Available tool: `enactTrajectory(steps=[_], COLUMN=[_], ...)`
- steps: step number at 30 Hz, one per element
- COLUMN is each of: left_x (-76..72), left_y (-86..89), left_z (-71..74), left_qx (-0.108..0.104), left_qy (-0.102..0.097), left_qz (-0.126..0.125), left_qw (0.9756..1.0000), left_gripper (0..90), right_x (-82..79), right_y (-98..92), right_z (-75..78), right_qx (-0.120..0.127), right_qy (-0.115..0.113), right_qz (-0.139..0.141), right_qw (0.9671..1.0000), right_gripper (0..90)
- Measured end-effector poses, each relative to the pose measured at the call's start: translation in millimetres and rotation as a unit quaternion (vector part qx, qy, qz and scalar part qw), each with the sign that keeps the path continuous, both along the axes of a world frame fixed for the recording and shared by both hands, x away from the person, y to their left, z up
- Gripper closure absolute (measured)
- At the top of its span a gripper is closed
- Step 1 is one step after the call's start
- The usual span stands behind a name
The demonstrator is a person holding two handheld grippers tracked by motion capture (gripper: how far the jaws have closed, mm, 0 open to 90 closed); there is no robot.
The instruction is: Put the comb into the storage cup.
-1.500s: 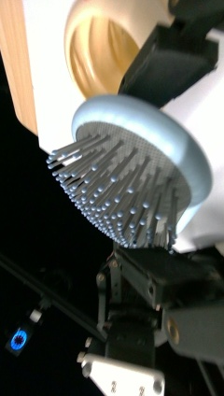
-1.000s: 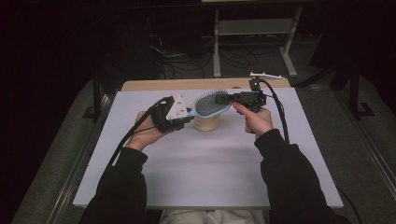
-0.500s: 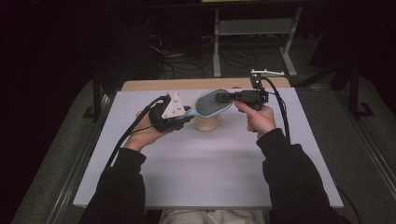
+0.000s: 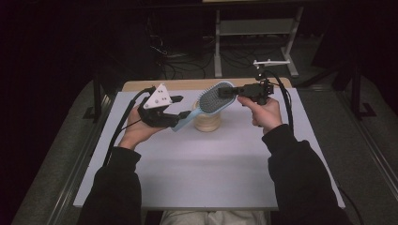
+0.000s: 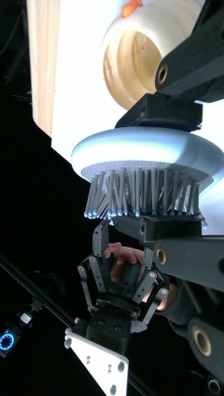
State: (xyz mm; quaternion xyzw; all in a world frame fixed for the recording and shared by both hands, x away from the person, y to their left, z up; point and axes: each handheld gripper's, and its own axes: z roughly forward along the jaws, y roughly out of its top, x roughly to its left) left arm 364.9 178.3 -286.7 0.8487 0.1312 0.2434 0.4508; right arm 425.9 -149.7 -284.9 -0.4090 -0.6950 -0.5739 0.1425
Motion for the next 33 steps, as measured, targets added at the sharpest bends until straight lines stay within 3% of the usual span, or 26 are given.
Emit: enactTrajectory(steps=[4, 10, 18, 26, 29, 31, 33], left_x=[2.0, 4.7, 8.4, 10.2, 12.7, 12.5, 13.3], left_y=[4.1, 4.6, 18.8, 38.7, 46.0, 48.8, 51.4], left_z=[-0.3, -4.4, -11.5, -18.5, -22.6, -25.5, -28.3], left_qx=[-0.012, 0.004, -0.023, -0.046, -0.064, -0.064, -0.07], left_qy=[0.02, 0.034, 0.061, 0.093, 0.116, 0.112, 0.118], left_qz=[-0.002, 0.008, 0.004, 0.007, -0.002, 0.0, 0.002], left_qw=[0.9997, 0.9994, 0.9978, 0.9946, 0.9911, 0.9916, 0.9905], left_gripper=[35.0, 24.7, 13.7, 2.0, 0.0, 0.0, 0.0], right_x=[-0.5, -0.4, 0.2, 2.8, 4.0, 5.1, 6.5], right_y=[-1.6, -5.7, -12.2, -17.0, -18.6, -19.2, -19.5], right_z=[8.2, 22.8, 44.1, 62.5, 66.9, 69.6, 71.9], right_qx=[-0.012, -0.031, -0.047, -0.064, -0.065, -0.071, -0.079], right_qy=[-0.014, -0.037, -0.07, -0.093, -0.099, -0.102, -0.107], right_qz=[-0.001, -0.007, -0.013, -0.028, -0.035, -0.039, -0.044], right_qw=[0.9998, 0.9988, 0.9964, 0.9932, 0.9924, 0.9915, 0.9901], right_gripper=[55.8, 55.8, 55.7, 55.6, 55.4, 55.4, 55.4])
